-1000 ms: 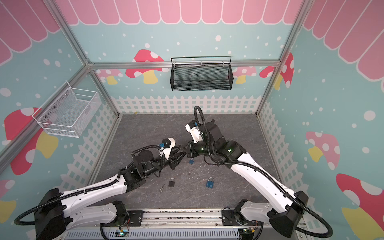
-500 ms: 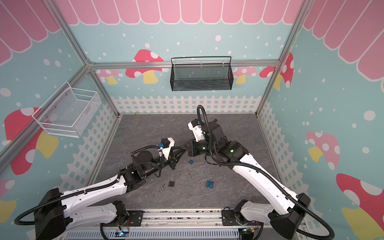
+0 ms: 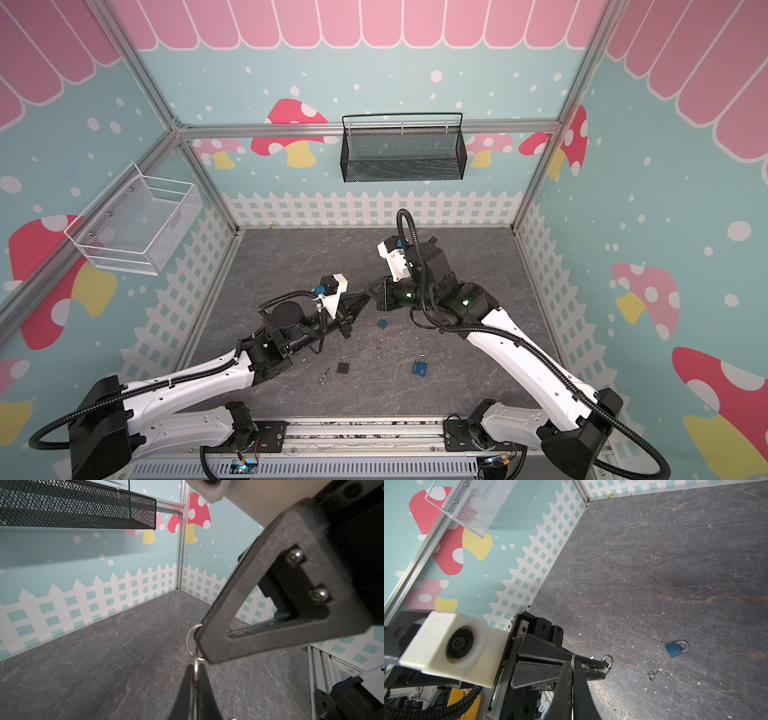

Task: Unlock with the key
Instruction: 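Close the left gripper on the key ring held by the right gripper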

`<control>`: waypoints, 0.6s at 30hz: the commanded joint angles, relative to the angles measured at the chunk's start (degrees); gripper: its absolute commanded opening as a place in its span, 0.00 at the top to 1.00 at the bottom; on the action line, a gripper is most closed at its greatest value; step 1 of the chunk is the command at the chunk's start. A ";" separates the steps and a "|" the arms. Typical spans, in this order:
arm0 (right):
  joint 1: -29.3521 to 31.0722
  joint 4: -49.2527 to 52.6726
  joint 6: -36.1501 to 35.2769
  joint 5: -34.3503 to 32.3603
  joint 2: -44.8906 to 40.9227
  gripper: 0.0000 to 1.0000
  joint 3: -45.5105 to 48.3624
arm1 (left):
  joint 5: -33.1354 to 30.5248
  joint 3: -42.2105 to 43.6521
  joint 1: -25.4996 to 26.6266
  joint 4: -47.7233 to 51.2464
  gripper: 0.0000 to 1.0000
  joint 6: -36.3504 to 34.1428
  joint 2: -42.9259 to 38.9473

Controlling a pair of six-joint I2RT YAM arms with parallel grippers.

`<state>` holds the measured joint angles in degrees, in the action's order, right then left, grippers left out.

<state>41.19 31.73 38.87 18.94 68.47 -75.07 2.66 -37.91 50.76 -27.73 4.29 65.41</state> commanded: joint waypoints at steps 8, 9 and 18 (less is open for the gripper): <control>-2.22 -2.80 -5.95 3.22 -2.44 0.70 0.66 | 7.00 -2.32 -1.79 11.73 1.00 -1.38 -3.93; -2.58 -3.61 -7.26 5.52 -2.54 0.67 0.84 | 8.45 -2.43 -2.34 13.13 1.00 -0.85 -4.37; -3.48 -7.91 -17.45 15.16 -2.74 0.44 4.80 | 17.54 -5.76 -6.14 21.80 1.00 -0.21 -5.83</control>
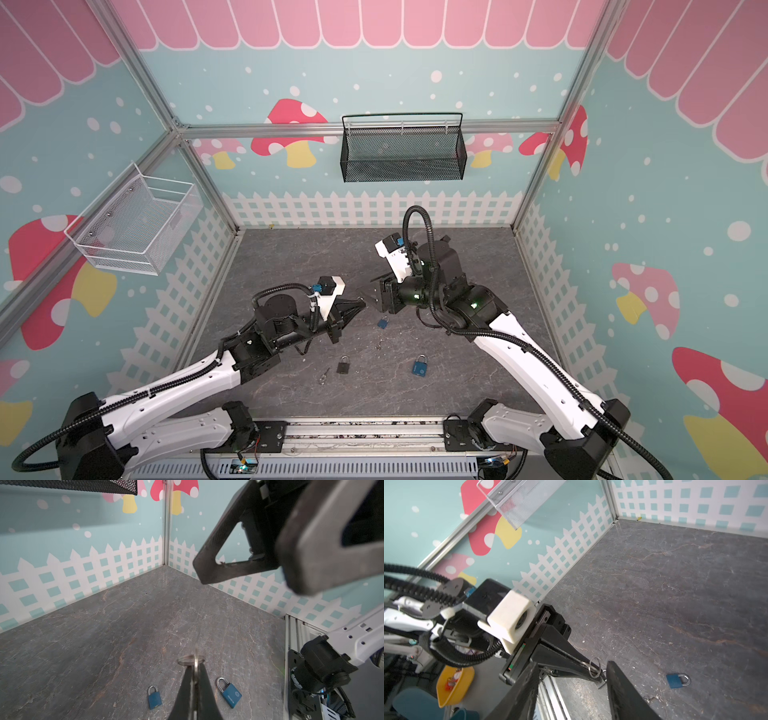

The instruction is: Unlock with the key

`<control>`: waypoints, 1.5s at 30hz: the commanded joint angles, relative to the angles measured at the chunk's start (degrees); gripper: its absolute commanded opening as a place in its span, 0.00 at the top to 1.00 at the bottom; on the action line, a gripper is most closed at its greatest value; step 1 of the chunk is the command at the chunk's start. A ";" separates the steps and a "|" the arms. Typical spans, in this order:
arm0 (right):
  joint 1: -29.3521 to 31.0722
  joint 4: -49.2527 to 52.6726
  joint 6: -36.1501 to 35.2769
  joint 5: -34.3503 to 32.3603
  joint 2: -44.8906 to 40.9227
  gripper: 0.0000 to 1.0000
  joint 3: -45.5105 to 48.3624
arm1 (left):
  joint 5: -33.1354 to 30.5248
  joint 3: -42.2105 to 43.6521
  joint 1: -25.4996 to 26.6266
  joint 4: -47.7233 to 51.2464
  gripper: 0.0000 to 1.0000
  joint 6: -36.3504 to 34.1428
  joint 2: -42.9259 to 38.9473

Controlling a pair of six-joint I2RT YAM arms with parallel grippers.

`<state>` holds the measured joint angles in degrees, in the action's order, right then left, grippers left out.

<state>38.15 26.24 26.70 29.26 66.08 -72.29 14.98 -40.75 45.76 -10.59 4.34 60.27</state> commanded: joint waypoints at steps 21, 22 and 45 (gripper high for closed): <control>-2.46 -9.16 -9.87 11.83 0.01 0.70 8.79 | 12.24 -8.27 -2.60 7.82 1.00 -1.88 1.95; -2.67 -9.06 -9.91 11.59 -0.22 0.71 9.03 | 12.41 -8.29 -2.67 7.77 1.00 -1.88 2.05; -3.99 -10.24 -9.60 12.53 -1.53 1.00 7.79 | 18.51 -10.13 -3.75 6.64 1.00 -1.29 3.27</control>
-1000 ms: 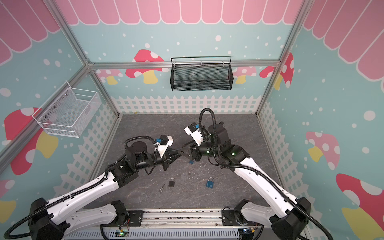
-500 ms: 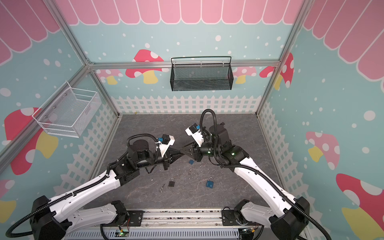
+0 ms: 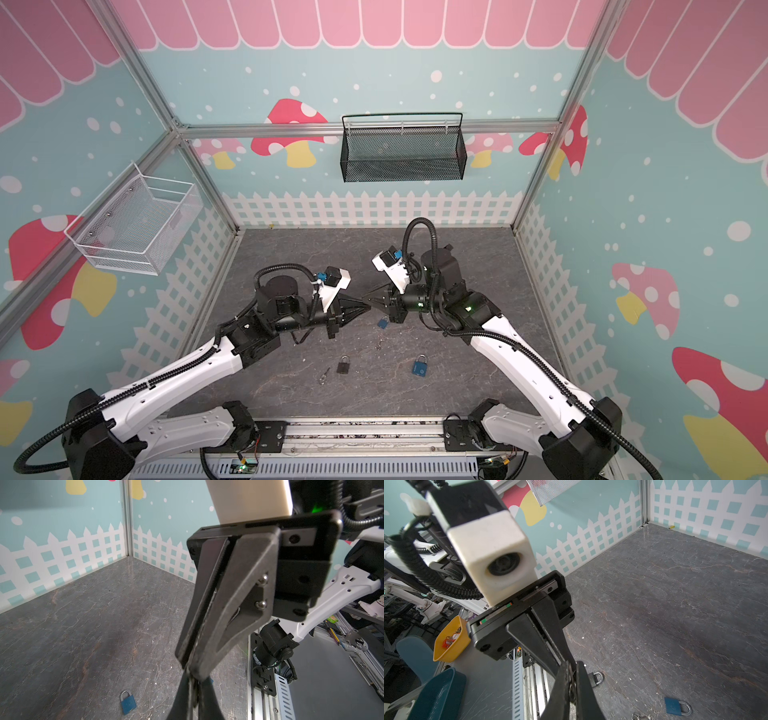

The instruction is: Unlock with the key

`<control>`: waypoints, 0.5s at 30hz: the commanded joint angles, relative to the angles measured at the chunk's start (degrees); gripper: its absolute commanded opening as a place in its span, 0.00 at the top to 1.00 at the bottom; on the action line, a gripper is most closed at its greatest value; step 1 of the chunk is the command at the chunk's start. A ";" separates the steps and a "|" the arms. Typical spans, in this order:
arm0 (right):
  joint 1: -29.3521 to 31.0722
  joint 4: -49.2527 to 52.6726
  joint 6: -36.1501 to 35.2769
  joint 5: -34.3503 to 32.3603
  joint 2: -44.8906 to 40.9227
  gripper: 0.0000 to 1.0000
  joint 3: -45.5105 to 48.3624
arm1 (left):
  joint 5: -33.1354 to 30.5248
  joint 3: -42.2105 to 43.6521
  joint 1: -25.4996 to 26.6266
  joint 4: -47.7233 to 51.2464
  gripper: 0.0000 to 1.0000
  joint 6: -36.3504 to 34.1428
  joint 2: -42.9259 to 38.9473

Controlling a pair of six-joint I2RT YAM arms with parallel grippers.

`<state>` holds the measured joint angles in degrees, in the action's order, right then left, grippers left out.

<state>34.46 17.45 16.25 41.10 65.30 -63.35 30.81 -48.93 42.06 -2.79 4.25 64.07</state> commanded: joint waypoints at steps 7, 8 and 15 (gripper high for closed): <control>-1.23 -5.63 14.90 -5.78 -2.02 1.00 -3.48 | -3.89 5.23 -0.11 -8.12 0.48 8.66 -5.55; -1.17 -6.46 17.08 -6.58 -2.05 1.00 -3.44 | -5.84 7.07 -0.05 -10.14 0.42 10.91 -6.92; -1.43 -15.62 33.53 -15.69 -4.06 1.00 2.28 | -25.95 16.74 1.73 -27.53 0.40 34.10 -14.32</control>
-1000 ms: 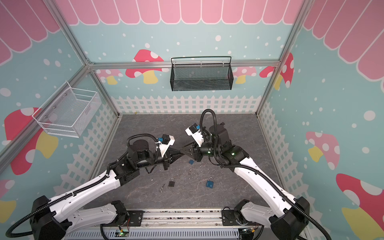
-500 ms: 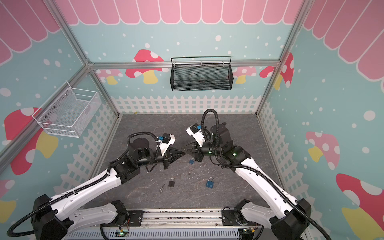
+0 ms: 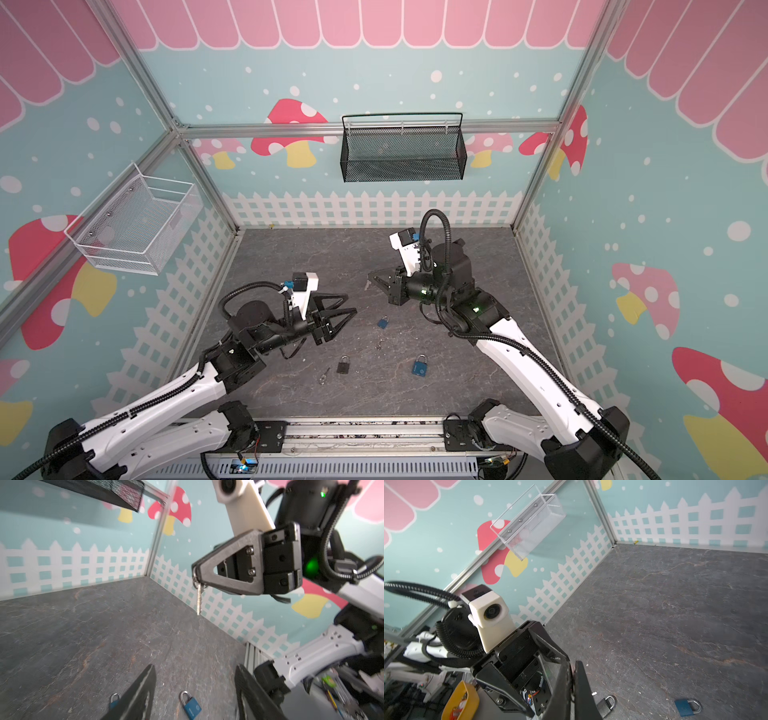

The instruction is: Unlock with the key

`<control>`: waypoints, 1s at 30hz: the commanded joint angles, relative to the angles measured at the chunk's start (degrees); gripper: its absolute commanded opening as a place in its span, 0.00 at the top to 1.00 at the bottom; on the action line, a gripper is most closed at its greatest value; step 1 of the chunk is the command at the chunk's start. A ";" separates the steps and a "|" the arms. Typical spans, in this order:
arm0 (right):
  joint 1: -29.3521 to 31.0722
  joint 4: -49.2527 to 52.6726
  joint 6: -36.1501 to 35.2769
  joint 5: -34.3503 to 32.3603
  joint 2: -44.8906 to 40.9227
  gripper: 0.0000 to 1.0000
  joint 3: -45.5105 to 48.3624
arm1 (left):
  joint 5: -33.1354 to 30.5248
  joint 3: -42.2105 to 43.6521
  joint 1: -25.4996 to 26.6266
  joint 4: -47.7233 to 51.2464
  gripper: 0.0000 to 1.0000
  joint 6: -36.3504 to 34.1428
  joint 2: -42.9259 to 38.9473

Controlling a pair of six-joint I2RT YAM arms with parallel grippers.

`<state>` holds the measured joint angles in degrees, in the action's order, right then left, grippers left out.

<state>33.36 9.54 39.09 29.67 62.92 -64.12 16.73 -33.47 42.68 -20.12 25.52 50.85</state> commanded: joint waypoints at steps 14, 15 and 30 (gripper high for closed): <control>2.97 -33.65 30.40 -9.47 -0.78 1.00 13.04 | -35.81 -5.41 12.69 -26.58 0.46 29.05 12.66; 3.15 -34.28 31.01 -9.61 -0.82 1.00 13.44 | -35.57 -5.99 12.85 -27.73 0.48 28.94 13.48; 3.91 -37.91 33.42 -12.39 -3.44 1.00 17.51 | -31.53 -9.97 13.40 -34.64 0.70 30.03 21.57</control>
<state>36.82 -25.15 70.87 17.63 60.84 -47.31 -17.15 -41.32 55.57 -52.38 53.82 71.61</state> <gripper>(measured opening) 0.051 0.309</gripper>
